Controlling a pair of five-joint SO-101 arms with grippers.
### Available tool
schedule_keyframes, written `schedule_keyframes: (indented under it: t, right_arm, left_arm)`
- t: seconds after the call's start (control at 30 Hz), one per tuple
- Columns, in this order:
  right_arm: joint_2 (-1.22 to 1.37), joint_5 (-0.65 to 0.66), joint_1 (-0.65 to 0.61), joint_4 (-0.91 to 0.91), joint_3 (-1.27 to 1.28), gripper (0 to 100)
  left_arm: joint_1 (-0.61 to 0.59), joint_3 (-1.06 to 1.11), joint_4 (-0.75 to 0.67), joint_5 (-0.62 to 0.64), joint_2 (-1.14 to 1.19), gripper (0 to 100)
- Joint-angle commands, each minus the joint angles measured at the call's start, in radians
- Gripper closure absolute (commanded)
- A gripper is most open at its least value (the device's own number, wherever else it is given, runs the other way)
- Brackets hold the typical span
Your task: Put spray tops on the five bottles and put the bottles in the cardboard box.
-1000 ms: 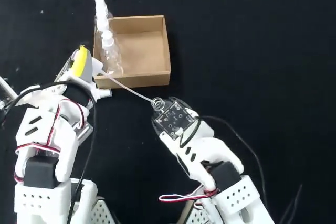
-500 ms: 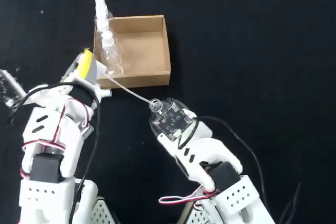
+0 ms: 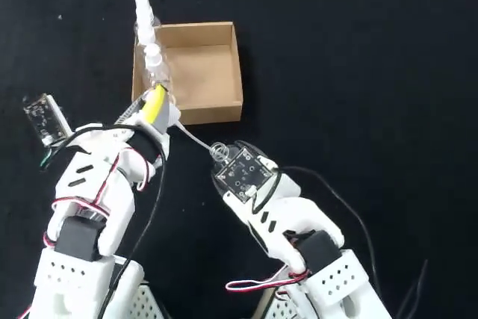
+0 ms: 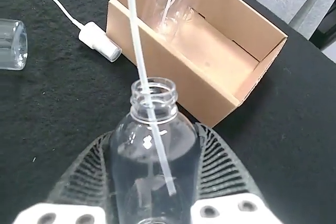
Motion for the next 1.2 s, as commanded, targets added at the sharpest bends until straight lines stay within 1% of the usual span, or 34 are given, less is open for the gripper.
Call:
schedule_keyframes:
  t: [0.0, 0.2, 0.37, 0.47, 0.6, 0.73, 0.77, 0.83, 0.93, 1.07, 1.1, 1.17]
  right_arm:
    - [-0.035, 0.005, -0.014, -0.035, -0.010, 98.3]
    - [-0.035, -0.002, -0.015, -0.029, -0.016, 98.3]
    - [-0.044, -0.002, -0.015, -0.031, -0.016, 98.3]
    - [-0.084, -0.002, -0.015, -0.029, -0.004, 98.3]
    - [-0.159, -0.002, -0.015, -0.029, 0.033, 98.5]
    - [-0.240, 0.005, -0.015, -0.029, 0.071, 98.6]
    - [-0.259, 0.005, -0.015, -0.028, 0.081, 98.6]
    - [-0.282, 0.006, -0.015, -0.028, 0.093, 98.6]
    - [-0.298, 0.006, -0.015, -0.028, 0.097, 98.7]
    - [-0.298, 0.005, -0.015, -0.028, 0.097, 98.7]
    - [-0.298, 0.005, -0.015, -0.028, 0.097, 98.7]
    - [-0.298, 0.005, -0.015, -0.028, 0.097, 98.7]
  left_arm:
    - [0.050, 0.010, -0.015, -0.008, -0.014, 97]
    - [0.119, 0.039, -0.015, -0.014, -0.014, 97]
    - [0.125, 0.044, -0.009, -0.015, -0.014, 97]
    - [0.130, 0.061, -0.015, -0.015, -0.014, 97]
    - [0.200, 0.076, -0.011, -0.015, -0.014, 97]
    - [0.217, 0.082, -0.014, -0.017, -0.014, 97]
    - [0.222, 0.082, -0.009, -0.031, -0.014, 97]
    - [0.226, 0.082, -0.009, -0.097, -0.014, 97]
    - [0.266, 0.081, -0.009, -0.170, -0.014, 97]
    - [0.278, 0.064, -0.008, -0.209, -0.014, 97]
    - [0.280, 0.062, -0.008, -0.218, -0.014, 95]
    - [0.275, 0.061, -0.008, -0.215, -0.014, 89]
